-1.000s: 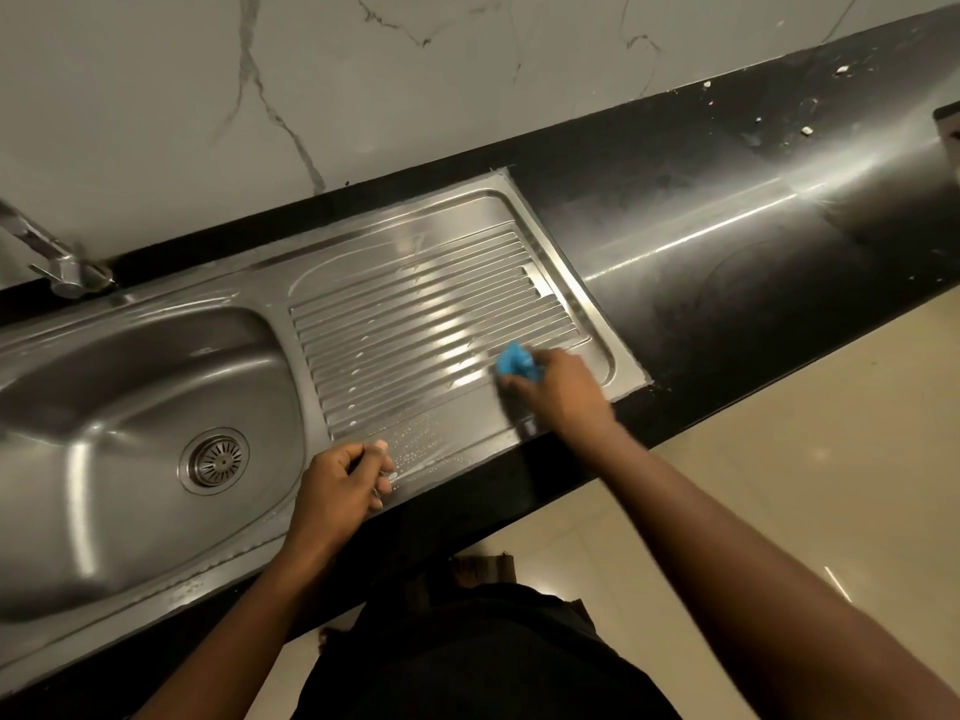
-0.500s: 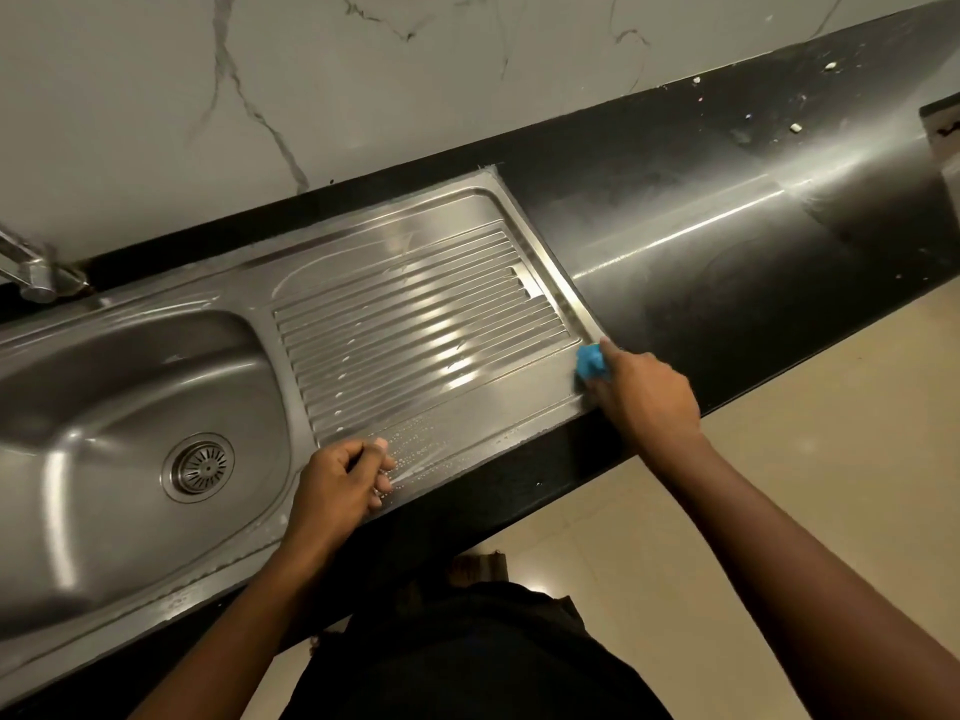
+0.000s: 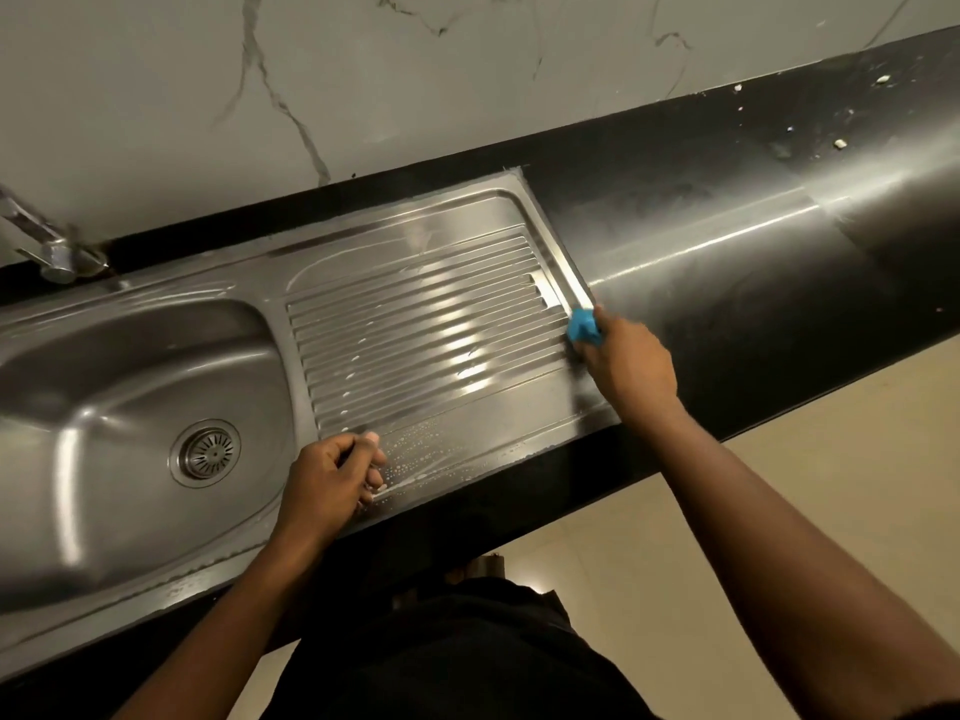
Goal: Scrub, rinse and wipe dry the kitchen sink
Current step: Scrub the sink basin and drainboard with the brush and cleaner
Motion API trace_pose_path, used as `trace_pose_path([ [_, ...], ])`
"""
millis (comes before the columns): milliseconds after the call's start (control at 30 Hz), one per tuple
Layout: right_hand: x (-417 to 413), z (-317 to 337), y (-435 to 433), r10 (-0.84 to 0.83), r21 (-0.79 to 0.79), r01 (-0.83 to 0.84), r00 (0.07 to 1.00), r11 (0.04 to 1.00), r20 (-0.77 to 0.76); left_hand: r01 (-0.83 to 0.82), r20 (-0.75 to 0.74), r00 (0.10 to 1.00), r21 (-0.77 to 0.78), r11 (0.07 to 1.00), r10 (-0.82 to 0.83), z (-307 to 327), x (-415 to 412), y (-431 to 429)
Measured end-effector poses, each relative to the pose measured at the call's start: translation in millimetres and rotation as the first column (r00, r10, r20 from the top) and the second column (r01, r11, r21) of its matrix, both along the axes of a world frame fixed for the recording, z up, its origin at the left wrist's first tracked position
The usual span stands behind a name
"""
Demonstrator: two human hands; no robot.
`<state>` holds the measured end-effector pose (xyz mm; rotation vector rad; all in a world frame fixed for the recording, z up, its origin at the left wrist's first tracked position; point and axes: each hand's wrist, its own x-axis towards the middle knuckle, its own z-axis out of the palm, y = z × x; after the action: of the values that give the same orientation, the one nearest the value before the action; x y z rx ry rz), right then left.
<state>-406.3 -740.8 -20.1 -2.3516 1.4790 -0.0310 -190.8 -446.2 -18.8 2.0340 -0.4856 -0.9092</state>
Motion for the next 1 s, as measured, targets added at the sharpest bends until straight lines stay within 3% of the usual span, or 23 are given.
trace_pose_path([
  [167,-44.5,-10.7,37.1,-0.085,-0.019,0.086,0.996,0.996,0.026,-0.009,-0.007,1.0,0.013,1.0,0.009,-6.2,0.7,-4.0],
  [433,33.1,-12.1,-28.2,0.015,-0.084,-0.012,0.999,0.996,0.041,0.001,0.007,1.0,0.02,1.0,-0.001,-1.5,1.5,-4.3],
  [567,44.7,-2.6,-38.5,-0.01,-0.024,0.011,0.998,1.0,0.066,0.017,0.009,1.0,0.027,1.0,-0.017,-3.1,0.7,-0.9],
  [833,-43.5,-7.5,32.4,-0.142,0.048,0.137,0.982,0.989,0.126,0.021,-0.016,1.0,0.009,1.0,-0.021,-7.3,2.0,-2.5],
  [1000,-38.6,-8.9,48.3,-0.191,0.157,0.16,0.959,0.975,0.211,0.001,-0.019,1.0,-0.005,1.0,-0.001,-5.7,5.3,4.2],
])
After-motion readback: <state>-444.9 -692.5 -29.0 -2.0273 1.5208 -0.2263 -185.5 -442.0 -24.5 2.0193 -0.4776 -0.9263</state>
